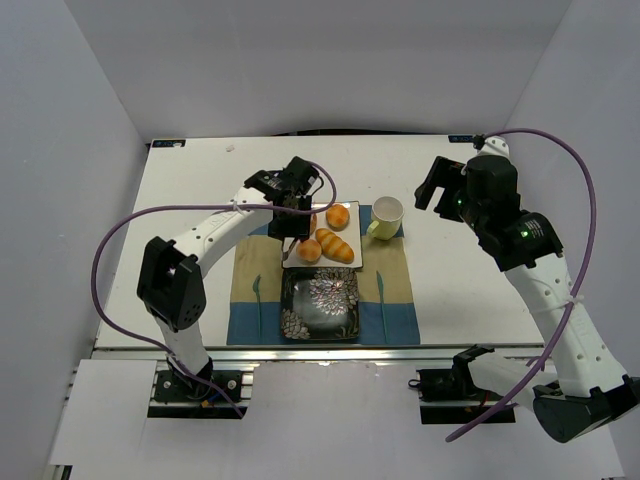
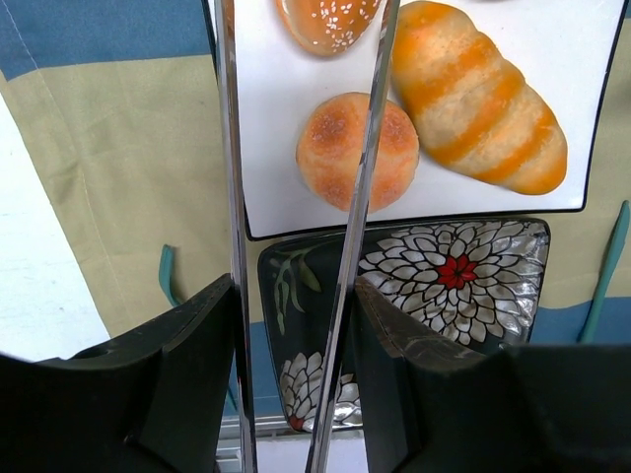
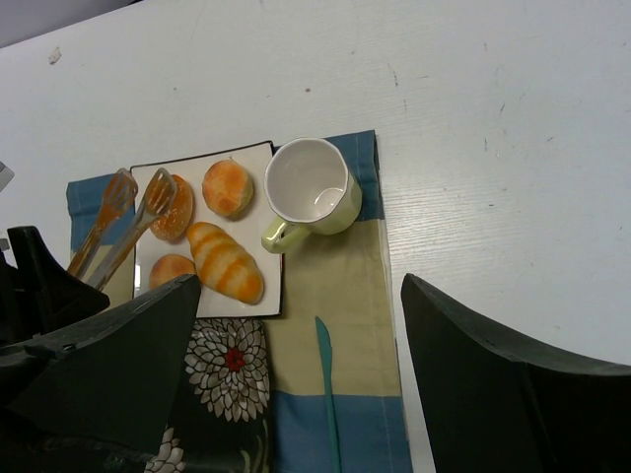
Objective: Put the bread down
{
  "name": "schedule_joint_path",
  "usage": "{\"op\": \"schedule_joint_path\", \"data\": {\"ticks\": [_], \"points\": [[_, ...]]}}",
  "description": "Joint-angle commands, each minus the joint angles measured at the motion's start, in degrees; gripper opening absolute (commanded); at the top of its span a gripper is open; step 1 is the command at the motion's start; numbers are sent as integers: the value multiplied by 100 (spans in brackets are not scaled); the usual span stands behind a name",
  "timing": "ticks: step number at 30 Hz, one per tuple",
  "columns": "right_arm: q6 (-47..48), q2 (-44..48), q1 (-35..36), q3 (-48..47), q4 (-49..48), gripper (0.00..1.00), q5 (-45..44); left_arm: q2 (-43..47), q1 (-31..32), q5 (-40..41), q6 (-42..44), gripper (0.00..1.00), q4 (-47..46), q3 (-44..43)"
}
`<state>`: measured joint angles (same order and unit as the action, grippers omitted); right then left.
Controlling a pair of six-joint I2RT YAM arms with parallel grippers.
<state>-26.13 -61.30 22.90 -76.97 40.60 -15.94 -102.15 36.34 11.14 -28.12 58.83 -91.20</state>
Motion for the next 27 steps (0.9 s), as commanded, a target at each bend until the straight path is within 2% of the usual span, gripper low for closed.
{"op": "schedule_joint_path", "data": {"ticks": [1, 5, 18, 24, 26, 27], "points": [[29, 118, -13, -2, -87, 89, 4, 353, 40, -41, -71, 57, 85, -3], [20, 127, -13, 6, -87, 89, 47, 406, 31, -50, -123, 61, 94, 32], [20, 144, -13, 50, -96, 89, 100, 503, 40, -270, -229, 62, -12, 269], [20, 162, -22, 50, -105, 89, 100, 494, 31, -340, -255, 47, -20, 260], [11, 162, -22, 51, -96, 89, 100, 485, 31, -323, -255, 35, 14, 225], [11, 162, -22, 68, -96, 89, 100, 477, 40, -323, -247, 33, 23, 199]]}}
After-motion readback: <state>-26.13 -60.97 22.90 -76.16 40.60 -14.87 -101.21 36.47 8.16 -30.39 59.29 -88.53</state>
